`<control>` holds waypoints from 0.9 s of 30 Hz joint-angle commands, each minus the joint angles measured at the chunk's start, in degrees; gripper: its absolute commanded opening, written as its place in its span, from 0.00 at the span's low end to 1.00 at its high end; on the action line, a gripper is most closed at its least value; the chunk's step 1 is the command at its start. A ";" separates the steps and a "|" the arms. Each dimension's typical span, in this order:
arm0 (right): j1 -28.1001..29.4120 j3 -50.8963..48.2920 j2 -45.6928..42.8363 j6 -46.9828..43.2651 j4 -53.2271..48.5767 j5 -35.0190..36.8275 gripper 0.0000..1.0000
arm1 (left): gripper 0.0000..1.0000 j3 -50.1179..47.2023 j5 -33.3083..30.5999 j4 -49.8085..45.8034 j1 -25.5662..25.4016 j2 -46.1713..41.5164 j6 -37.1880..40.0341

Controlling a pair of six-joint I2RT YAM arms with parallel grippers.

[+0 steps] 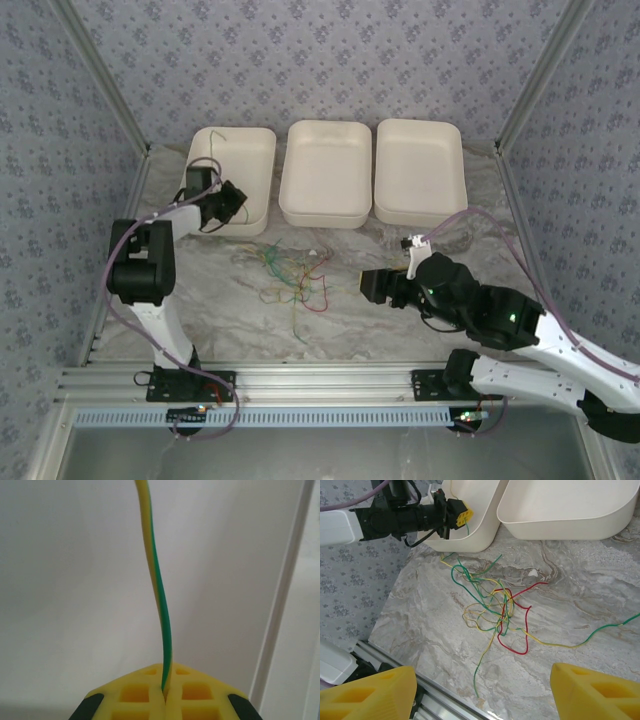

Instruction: Untangle the cables

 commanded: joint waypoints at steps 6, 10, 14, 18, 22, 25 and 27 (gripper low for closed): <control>0.43 -0.91 -1.26 -0.16 0.61 0.73 0.73 | 0.00 -4.49 0.12 9.61 -0.36 -6.56 -0.16; 0.43 -1.54 -2.64 0.26 0.20 1.14 0.73 | 0.00 -1.56 1.82 5.07 -0.37 -5.14 -1.76; 0.43 -1.57 -3.34 0.45 -0.03 1.14 0.73 | 0.00 -0.34 3.19 3.82 -0.46 -2.97 -4.43; 0.43 -1.66 -3.46 0.76 -0.18 1.35 0.73 | 0.00 0.98 4.31 2.35 -0.50 -1.17 -5.27; 0.43 -1.85 -3.22 0.88 0.34 1.22 0.73 | 0.15 3.91 5.76 -2.44 -0.36 0.63 -4.49; 0.43 -1.78 -2.59 0.81 0.52 1.20 0.73 | 0.57 5.51 5.60 -7.12 -0.10 0.42 -4.40; 0.43 -1.76 -2.17 0.80 0.47 1.47 0.74 | 0.66 5.80 4.26 -10.25 -0.05 -0.99 -3.99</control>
